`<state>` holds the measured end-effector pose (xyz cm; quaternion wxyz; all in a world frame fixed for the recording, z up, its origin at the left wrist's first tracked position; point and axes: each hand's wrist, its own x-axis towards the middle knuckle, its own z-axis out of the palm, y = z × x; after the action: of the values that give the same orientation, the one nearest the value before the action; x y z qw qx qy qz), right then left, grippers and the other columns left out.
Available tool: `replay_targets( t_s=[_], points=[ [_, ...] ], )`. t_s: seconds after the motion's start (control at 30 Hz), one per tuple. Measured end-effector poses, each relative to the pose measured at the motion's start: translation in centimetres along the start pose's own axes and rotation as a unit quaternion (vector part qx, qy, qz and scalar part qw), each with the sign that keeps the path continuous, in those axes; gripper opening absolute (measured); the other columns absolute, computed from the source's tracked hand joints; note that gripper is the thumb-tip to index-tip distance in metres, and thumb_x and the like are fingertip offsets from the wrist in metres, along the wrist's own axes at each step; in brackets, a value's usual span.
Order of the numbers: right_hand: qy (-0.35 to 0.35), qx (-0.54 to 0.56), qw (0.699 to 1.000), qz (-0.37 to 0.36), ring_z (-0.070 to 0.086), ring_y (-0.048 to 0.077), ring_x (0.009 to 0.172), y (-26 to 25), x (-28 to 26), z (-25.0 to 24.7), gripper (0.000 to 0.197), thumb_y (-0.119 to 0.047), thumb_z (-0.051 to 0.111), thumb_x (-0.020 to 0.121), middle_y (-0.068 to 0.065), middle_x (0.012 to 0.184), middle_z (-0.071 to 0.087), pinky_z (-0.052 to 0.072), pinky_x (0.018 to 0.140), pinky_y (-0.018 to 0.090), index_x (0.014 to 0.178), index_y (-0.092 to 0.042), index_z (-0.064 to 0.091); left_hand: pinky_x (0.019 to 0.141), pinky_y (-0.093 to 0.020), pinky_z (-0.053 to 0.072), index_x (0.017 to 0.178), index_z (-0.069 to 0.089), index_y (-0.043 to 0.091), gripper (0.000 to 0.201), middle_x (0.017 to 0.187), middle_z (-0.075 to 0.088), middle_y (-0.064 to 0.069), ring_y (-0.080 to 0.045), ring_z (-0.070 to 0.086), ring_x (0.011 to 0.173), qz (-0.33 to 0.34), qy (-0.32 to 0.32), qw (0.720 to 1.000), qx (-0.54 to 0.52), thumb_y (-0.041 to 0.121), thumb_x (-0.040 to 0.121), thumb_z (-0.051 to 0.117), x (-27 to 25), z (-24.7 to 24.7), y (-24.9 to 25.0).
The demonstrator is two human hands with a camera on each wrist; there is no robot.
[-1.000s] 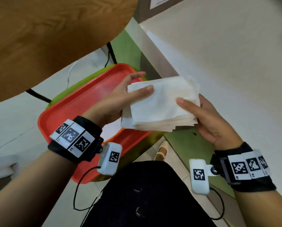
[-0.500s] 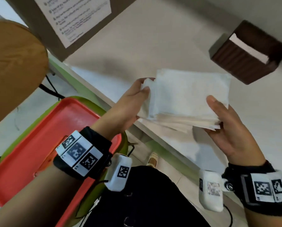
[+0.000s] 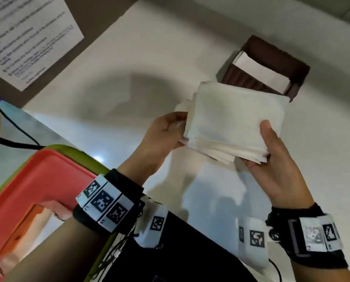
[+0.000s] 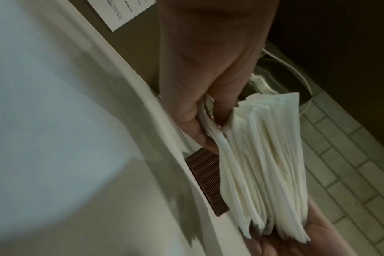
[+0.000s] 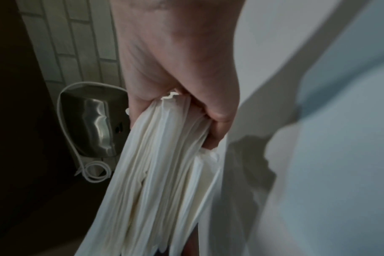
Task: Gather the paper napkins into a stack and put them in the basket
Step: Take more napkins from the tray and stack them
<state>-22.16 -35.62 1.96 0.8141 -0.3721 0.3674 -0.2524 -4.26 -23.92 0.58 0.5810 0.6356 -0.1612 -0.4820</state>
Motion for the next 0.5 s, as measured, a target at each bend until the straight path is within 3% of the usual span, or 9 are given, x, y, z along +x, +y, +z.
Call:
replay_targets(
  t_s=[0.1, 0.2, 0.3, 0.37, 0.43, 0.5],
  points=[
    [-0.013, 0.012, 1.000, 0.000, 0.058, 0.018, 0.126, -0.8, 0.6, -1.1, 0.049, -0.029, 0.042, 0.098, 0.003, 0.138, 0.060, 0.050, 0.100, 0.037, 0.145, -0.016, 0.042, 0.090, -0.030, 0.057, 0.120, 0.067, 0.007, 0.041, 0.114, 0.074, -0.012, -0.025, 0.070, 0.106, -0.017, -0.001, 1.000, 0.012, 0.036, 0.101, 0.046, 0.3, 1.1, 0.8],
    [-0.017, 0.010, 1.000, 0.007, 0.060, 0.017, 0.122, -1.4, 1.1, -2.0, 0.047, -0.030, 0.042, 0.098, 0.002, 0.134, 0.063, 0.052, 0.097, 0.034, 0.143, -0.016, 0.045, 0.095, -0.031, 0.054, 0.122, 0.066, 0.007, 0.062, 0.116, 0.073, -0.009, -0.020, 0.069, 0.110, -0.042, -0.041, 0.998, -0.007, 0.055, 0.096, 0.037, 0.7, 1.9, 1.3],
    [-0.001, 0.027, 0.999, 0.023, 0.064, 0.016, 0.118, -1.8, 1.5, -2.2, 0.042, -0.030, 0.046, 0.099, 0.000, 0.129, 0.066, 0.053, 0.096, 0.033, 0.139, -0.018, 0.051, 0.102, -0.036, 0.050, 0.129, 0.061, 0.006, 0.072, 0.124, 0.070, -0.009, -0.020, 0.065, 0.117, -0.042, -0.056, 0.994, -0.082, 0.060, 0.086, 0.042, 1.3, 2.5, 1.3],
    [0.005, 0.056, 0.998, 0.028, 0.066, 0.016, 0.114, -1.8, 1.8, -2.0, 0.034, -0.030, 0.047, 0.099, -0.001, 0.123, 0.070, 0.055, 0.093, 0.032, 0.130, -0.020, 0.059, 0.104, -0.041, 0.048, 0.143, 0.045, 0.013, 0.073, 0.133, 0.064, -0.007, -0.022, 0.061, 0.122, -0.028, -0.043, 0.986, -0.159, 0.060, 0.088, 0.047, 1.8, 2.7, 0.9],
    [-0.005, 0.102, 0.994, 0.032, 0.064, 0.019, 0.117, -1.5, 1.9, -1.5, 0.029, -0.027, 0.046, 0.100, 0.002, 0.124, 0.069, 0.049, 0.101, 0.037, 0.122, -0.021, 0.063, 0.106, -0.043, 0.046, 0.153, 0.021, 0.028, 0.095, 0.140, 0.059, -0.006, -0.021, 0.059, 0.126, -0.027, -0.038, 0.972, -0.230, 0.063, 0.076, 0.065, 2.4, 2.8, 0.4],
    [-0.018, 0.162, 0.985, 0.050, 0.059, 0.023, 0.124, -1.1, 1.9, -0.8, 0.030, -0.024, 0.044, 0.101, 0.006, 0.129, 0.066, 0.043, 0.107, 0.041, 0.123, -0.017, 0.063, 0.106, -0.039, 0.046, 0.154, 0.015, 0.036, 0.116, 0.143, 0.056, -0.002, -0.018, 0.057, 0.129, -0.023, -0.050, 0.970, -0.238, 0.064, 0.060, 0.077, 2.7, 3.2, 0.3]
  ],
)
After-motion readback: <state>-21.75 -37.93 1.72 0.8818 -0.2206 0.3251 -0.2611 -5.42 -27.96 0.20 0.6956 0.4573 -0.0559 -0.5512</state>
